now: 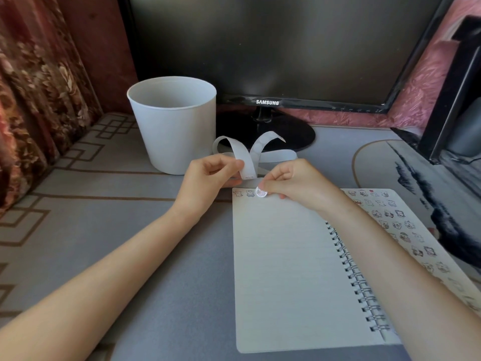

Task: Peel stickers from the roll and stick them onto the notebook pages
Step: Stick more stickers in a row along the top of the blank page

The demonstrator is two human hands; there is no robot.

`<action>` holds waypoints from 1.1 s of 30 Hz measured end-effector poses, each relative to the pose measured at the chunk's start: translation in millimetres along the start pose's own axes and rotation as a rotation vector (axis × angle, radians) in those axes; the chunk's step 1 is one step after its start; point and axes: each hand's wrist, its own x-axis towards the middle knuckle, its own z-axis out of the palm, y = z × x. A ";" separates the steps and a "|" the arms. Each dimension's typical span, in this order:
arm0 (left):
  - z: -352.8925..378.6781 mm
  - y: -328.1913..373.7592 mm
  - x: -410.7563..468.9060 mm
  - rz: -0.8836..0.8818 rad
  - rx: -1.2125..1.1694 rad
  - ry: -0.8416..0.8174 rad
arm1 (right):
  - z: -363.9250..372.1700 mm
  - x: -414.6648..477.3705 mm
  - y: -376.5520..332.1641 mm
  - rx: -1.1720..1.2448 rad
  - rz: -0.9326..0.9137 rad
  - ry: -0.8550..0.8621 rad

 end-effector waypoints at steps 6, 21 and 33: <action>0.2 -0.2 -0.3 -0.013 -0.008 0.002 | 2.2 3.3 2.8 0.007 0.011 0.011; 0.5 1.9 -1.4 -0.009 -0.008 -0.004 | 5.3 5.4 6.5 0.006 -0.017 0.043; 0.3 0.0 -0.7 -0.005 0.003 -0.010 | 6.1 7.4 8.3 -0.018 -0.016 0.047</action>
